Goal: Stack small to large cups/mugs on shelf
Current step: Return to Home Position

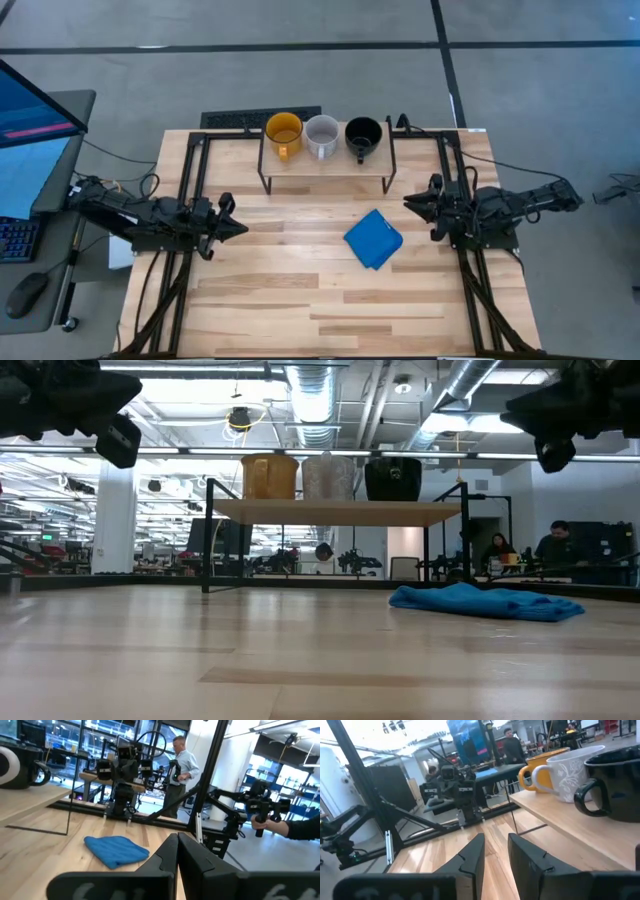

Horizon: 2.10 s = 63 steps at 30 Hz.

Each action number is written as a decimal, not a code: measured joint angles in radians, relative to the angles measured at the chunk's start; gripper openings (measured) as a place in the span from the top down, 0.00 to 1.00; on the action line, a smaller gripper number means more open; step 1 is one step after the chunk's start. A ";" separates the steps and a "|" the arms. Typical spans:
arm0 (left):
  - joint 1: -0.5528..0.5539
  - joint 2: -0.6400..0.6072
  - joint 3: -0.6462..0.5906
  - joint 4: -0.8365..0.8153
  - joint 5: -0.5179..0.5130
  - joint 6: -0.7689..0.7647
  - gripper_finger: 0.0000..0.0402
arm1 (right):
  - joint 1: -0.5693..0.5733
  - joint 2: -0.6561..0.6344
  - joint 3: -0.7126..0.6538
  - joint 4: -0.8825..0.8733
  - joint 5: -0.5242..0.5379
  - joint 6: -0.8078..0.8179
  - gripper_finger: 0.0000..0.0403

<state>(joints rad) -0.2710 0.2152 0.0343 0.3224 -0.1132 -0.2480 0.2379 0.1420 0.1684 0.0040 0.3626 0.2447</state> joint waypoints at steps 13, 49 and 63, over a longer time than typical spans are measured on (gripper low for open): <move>0.004 -0.001 -0.023 0.012 -0.006 -0.051 1.00 | 0.002 -0.140 -0.046 0.004 -0.103 -0.036 0.74; 0.667 0.000 -0.027 -0.131 0.420 0.004 1.00 | -0.139 -0.140 -0.085 0.044 -0.152 -0.095 0.74; 0.802 -0.010 -0.028 -0.193 0.581 -0.041 1.00 | -0.162 -0.140 -0.084 0.002 -0.160 -0.088 0.74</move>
<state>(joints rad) 0.5305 0.2055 0.0067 0.1292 0.4678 -0.2890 0.0757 0.0021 0.0845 0.0062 0.2021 0.1570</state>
